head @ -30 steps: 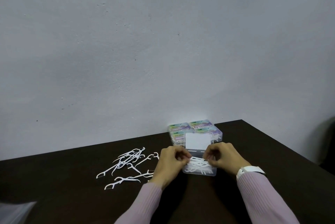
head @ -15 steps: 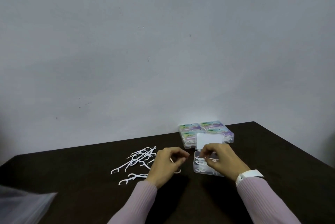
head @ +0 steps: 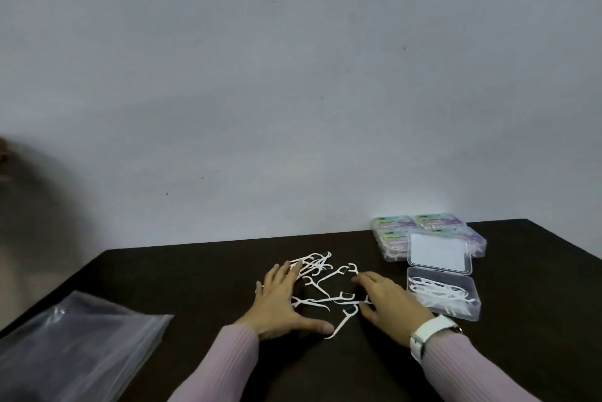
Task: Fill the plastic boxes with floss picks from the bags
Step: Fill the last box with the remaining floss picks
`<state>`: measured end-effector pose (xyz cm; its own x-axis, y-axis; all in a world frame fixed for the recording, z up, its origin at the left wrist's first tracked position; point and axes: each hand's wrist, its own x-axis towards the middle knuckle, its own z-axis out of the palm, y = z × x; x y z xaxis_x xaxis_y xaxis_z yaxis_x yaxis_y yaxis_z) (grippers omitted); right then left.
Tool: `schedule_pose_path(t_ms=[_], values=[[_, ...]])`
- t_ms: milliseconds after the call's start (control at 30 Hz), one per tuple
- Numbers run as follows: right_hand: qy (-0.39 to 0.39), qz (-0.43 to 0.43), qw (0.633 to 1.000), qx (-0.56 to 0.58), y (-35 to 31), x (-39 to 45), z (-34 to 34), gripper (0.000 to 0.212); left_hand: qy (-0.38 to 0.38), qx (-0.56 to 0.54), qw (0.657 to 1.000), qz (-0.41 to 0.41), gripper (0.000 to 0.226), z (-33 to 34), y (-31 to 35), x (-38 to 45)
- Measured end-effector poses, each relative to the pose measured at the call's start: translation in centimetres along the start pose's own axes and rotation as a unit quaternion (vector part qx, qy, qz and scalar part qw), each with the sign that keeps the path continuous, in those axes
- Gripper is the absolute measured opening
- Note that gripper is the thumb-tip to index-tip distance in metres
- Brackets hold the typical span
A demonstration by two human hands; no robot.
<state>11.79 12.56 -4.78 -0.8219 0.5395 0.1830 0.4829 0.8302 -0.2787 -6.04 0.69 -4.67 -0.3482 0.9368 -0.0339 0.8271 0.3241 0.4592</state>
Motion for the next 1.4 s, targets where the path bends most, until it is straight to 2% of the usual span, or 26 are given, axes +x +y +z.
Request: schedule_pose_path(t_ms=[133, 233, 333, 433, 533, 600, 667, 767, 900, 1233, 1400], values=[[0.003, -0.005, 1.000, -0.011, 0.3, 1.8, 0.4, 0.024, -0.006, -0.039, 0.999, 0.004, 0.112, 0.1, -0.4, 0.7], [0.011, -0.020, 1.000, 0.001, 0.5, 3.0, 0.2, 0.021, 0.026, -0.102, 0.994, 0.012, 0.091, -0.1, -0.6, 1.5], [0.010, -0.033, 0.999, 0.023, 0.0, 4.2, 0.1, 0.022, 0.066, -0.166, 0.984, 0.010, 0.081, 0.1, -1.3, 2.5], [0.008, -0.034, 0.999, 0.021, -0.7, 5.3, 0.1, 0.039, 0.106, -0.198, 0.974, 0.026, 0.073, 0.4, -1.3, 3.2], [-0.045, -0.027, 0.998, 0.046, -1.3, 6.7, 0.3, 0.064, 0.121, -0.239, 0.963, 0.025, 0.060, -0.1, -1.2, 3.8], [-0.081, -0.041, 0.995, 0.042, -1.7, 7.8, 0.5, 0.077, 0.096, -0.222, 0.970, 0.029, 0.065, -0.6, -1.6, 4.1], [-0.112, -0.051, 0.992, 0.015, -1.9, 8.4, 0.6, 0.082, 0.048, -0.189, 0.980, 0.030, 0.078, -0.8, -1.9, 4.1], [-0.129, -0.043, 0.991, -0.010, -1.8, 9.0, 0.5, 0.074, 0.014, -0.160, 0.986, 0.030, 0.083, -1.0, -2.2, 4.1], [-0.096, -0.075, 0.991, -0.049, -1.3, 8.9, 0.1, 0.058, 0.052, -0.135, 0.989, 0.035, 0.079, -1.2, -2.4, 4.2], [-0.075, -0.083, 0.994, -0.009, -0.4, 6.7, -1.3, 0.029, 0.118, -0.149, 0.980, 0.067, 0.031, -0.6, -0.5, 2.9], [-0.061, -0.076, 0.995, -0.002, -0.6, 4.8, -1.6, 0.027, 0.144, -0.074, 0.984, 0.076, 0.027, -0.3, 0.4, 0.9]])
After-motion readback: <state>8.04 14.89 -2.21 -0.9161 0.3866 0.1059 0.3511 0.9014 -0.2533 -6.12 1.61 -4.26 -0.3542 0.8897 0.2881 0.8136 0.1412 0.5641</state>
